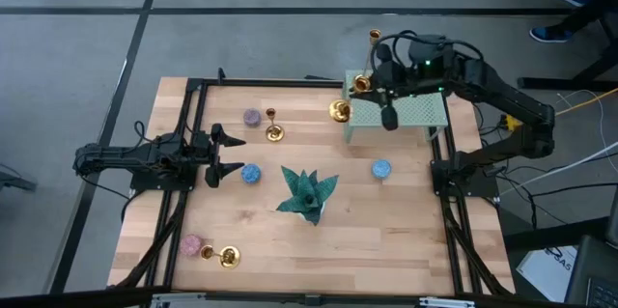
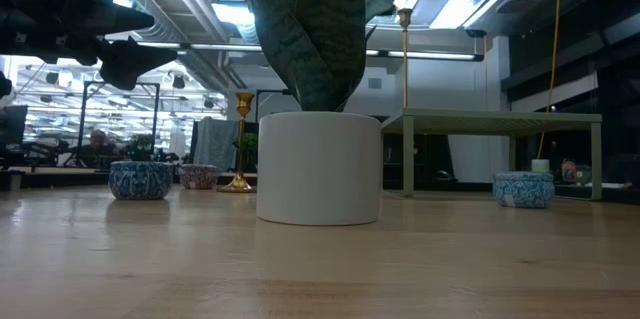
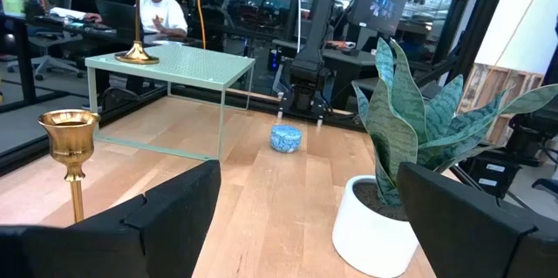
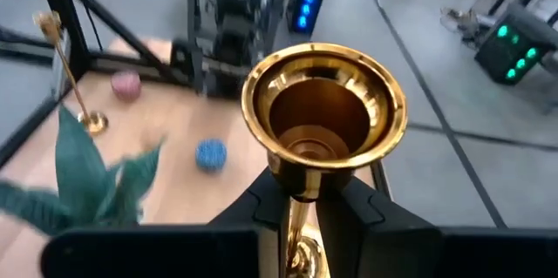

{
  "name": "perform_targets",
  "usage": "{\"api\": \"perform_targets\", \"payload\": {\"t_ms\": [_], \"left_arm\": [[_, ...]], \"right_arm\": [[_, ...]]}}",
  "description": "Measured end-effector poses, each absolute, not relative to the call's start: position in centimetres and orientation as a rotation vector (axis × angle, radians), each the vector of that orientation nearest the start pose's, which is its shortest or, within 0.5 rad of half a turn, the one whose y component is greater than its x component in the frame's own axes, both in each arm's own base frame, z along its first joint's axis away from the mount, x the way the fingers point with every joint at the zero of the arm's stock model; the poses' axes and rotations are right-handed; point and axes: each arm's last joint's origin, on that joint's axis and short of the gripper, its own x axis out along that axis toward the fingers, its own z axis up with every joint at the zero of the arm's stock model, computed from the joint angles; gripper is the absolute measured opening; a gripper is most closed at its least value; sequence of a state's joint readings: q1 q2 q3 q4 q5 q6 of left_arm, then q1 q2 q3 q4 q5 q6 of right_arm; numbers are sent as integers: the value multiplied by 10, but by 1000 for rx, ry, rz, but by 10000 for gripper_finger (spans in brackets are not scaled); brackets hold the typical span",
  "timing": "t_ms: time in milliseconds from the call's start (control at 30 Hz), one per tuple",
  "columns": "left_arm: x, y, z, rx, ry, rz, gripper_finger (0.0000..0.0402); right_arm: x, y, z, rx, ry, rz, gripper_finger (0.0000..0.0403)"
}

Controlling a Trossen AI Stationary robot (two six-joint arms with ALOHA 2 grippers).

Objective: Stock candles and holders on shelf
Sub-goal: Align the gold candle holder with the other gold candle holder on the shelf

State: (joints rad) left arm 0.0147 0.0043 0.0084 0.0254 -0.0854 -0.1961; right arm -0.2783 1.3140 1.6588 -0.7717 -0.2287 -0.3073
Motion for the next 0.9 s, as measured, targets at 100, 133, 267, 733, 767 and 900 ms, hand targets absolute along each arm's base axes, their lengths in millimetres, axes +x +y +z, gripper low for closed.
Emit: {"api": "perform_targets", "payload": {"t_ms": [100,133,267,733,767,900], "left_arm": [[97,4,168,-197,-39,97,345],[97,4,168,-197,-39,97,345],[97,4,168,-197,-39,97,345],[97,4,169,-197,-39,96,345],[97,4,168,-197,-39,96,345],[97,4,169,-197,-39,96,345]], "right_arm": [[230,-65,455,-214,491,30,46],[225,-67,453,-214,519,45,46],[211,-75,449,-170,573,62,46],[172,-109,435,-84,603,-155,46],[171,-114,430,-71,599,-180,46],[167,-134,412,4,572,-287,46]]}}
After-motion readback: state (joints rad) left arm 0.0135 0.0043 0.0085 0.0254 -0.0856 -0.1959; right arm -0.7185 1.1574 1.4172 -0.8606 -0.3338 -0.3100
